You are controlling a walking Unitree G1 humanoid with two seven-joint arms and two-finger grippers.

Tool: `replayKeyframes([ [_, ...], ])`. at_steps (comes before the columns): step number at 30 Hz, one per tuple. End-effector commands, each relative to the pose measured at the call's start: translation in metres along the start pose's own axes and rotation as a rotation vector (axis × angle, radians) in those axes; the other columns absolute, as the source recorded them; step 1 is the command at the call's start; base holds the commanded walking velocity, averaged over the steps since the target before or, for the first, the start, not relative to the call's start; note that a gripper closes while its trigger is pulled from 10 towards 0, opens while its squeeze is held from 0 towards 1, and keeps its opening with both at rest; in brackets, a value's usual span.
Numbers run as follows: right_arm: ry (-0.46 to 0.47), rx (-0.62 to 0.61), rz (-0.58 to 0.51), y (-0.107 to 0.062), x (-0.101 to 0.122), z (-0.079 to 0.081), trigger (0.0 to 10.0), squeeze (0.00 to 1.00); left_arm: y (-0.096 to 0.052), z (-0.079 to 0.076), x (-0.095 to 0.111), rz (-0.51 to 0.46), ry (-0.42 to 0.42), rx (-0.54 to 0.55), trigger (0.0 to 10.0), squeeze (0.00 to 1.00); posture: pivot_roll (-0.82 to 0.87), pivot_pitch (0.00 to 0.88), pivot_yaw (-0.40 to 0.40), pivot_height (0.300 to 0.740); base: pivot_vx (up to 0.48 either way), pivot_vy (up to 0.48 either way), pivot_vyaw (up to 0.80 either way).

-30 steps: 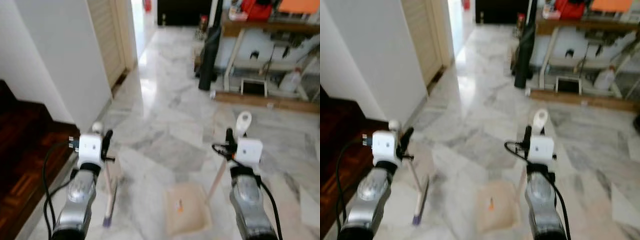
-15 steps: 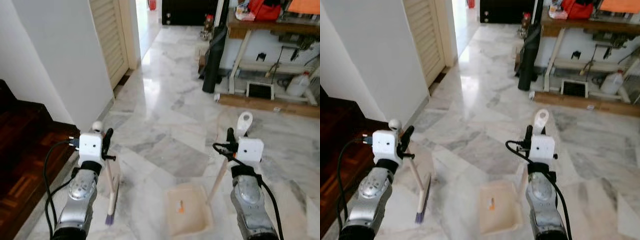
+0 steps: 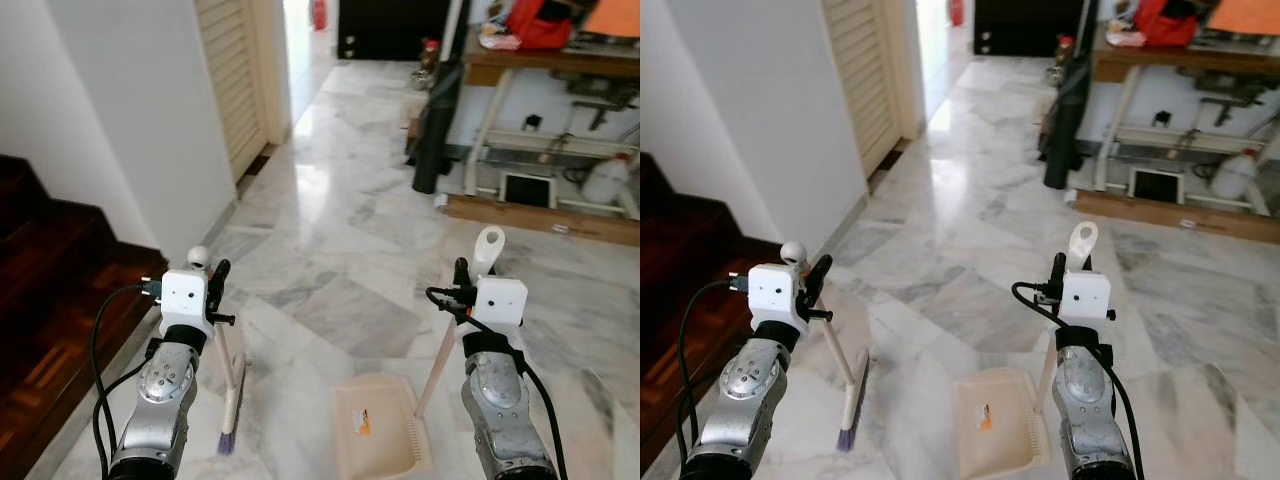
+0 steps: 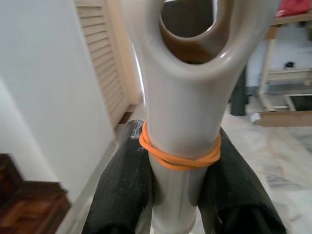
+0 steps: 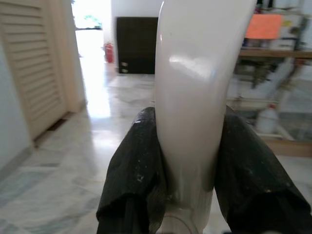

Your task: Sweep floor

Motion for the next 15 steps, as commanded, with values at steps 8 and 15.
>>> replayKeyframes([
  [8,0.001,-0.012,-0.034,0.0047,0.0097,-0.0034,10.0,0.00,0.0043,0.0004,0.0100,-0.041,0.007,0.004,10.0,0.00,0.00,0.000,0.041,0.740,0.000,0.000,-0.77],
  [15,-0.001,-0.018,-0.031,0.0038,0.0087,-0.0041,10.0,0.00,0.0050,0.0003,0.0100,-0.040,0.006,0.000,10.0,0.00,0.00,0.000,0.045,0.740,0.000,0.287,-0.77],
])
Point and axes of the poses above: a point about 5 cm out from each wrist's last joint towards the gripper, its own y axis pointing out of the wrist towards the gripper, its own x axis along the axis of the wrist's last joint, z = x × y, the point moved 3 cm from there along y, pointing out of the wrist towards the gripper, and after that the axes turned 2 degrees about -y, right-handed, at the moved point
